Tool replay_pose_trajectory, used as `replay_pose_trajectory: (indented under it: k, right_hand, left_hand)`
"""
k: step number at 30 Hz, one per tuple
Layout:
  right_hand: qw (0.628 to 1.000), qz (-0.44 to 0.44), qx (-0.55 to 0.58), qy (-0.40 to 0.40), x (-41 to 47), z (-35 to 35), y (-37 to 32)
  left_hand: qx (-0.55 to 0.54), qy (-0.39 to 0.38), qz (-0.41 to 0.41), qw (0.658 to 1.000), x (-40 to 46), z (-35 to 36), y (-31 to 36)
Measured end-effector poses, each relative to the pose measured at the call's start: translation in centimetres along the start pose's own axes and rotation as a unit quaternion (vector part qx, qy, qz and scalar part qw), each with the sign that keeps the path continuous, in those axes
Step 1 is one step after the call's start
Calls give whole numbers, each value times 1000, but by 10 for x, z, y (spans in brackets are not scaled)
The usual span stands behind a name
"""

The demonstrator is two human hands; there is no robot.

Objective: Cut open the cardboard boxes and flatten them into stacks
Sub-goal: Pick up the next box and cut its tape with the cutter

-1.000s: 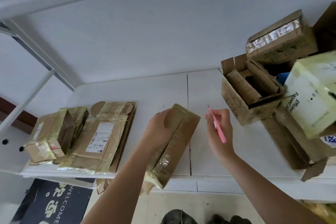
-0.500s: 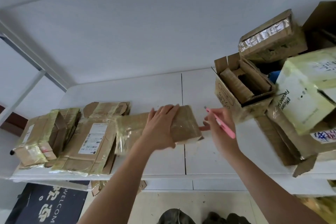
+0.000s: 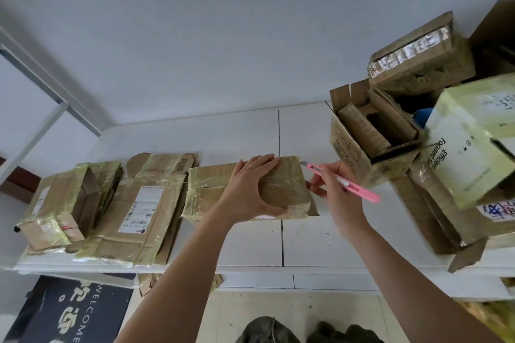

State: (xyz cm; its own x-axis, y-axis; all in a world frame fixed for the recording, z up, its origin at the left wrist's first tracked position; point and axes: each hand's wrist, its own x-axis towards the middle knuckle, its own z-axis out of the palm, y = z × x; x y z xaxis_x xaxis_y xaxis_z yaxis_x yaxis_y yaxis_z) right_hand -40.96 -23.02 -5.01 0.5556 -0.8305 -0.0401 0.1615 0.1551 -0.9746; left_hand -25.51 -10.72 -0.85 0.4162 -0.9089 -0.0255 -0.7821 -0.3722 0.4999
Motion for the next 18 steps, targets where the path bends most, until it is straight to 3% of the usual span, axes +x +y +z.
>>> replay_pose_trajectory:
  k: [11, 18]
  right_hand:
    - [1000, 20, -12, -17, 12, 3, -6]
    - [997, 25, -25, -72, 13, -9, -9]
  left_hand:
    - [-25, -4, -5, 1000, 6, -1, -4]
    - [-70, -25, -19, 997, 16, -5, -4]
